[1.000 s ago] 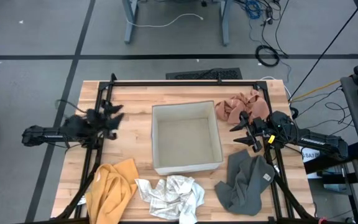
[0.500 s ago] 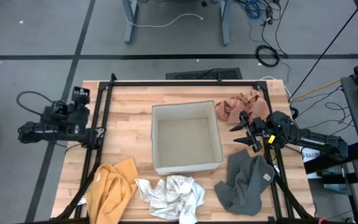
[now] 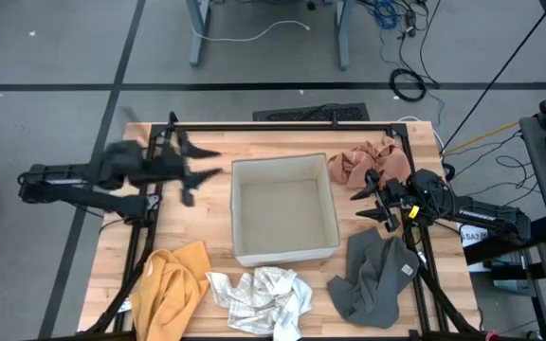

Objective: Fold towel
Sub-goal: Fold the yellow towel

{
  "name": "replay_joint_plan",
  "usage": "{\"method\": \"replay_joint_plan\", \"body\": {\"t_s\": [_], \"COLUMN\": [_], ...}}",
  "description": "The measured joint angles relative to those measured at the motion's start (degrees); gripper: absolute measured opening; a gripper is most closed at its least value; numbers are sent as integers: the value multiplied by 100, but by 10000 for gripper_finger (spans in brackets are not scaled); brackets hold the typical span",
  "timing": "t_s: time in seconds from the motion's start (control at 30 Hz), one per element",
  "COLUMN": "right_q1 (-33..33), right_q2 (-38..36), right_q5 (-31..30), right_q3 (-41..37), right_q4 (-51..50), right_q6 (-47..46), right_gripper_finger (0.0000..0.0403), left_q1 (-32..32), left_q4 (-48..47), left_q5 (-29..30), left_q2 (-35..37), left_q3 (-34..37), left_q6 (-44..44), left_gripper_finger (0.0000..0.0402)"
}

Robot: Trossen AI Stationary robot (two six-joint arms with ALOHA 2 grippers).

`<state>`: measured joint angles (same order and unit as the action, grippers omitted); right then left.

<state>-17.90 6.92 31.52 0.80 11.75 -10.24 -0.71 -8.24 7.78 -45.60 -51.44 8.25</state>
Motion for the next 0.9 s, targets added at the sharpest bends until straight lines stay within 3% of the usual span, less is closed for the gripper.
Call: {"method": "replay_joint_plan", "body": {"t_s": [0.27, 0.43, 0.53, 0.73, 0.9], "right_q1": [1, -1, -1, 1, 0], "right_q2": [2, 2, 2, 2, 2], "right_q5": [-1, 1, 0, -1, 1], "right_q3": [0, 0, 0, 0, 0], "right_q4": [0, 0, 0, -4, -2], "right_q6": [-1, -2, -1, 0, -1], "right_gripper_finger": [212, 212, 212, 212, 212], "left_q1": [-1, 6, 76, 248, 251], "left_q4": [-2243, -2601, -2238, -275, 1041], "left_q5": [348, 344, 303, 189, 393], "left_q2": [-625, -652, -643, -593, -530], "left_q3": [-3, 534, 1070, 2106, 2561], "left_q6": [-431, -1030, -1221, -1244, -1204], "left_gripper_finger": [190, 190, 190, 190, 190]}}
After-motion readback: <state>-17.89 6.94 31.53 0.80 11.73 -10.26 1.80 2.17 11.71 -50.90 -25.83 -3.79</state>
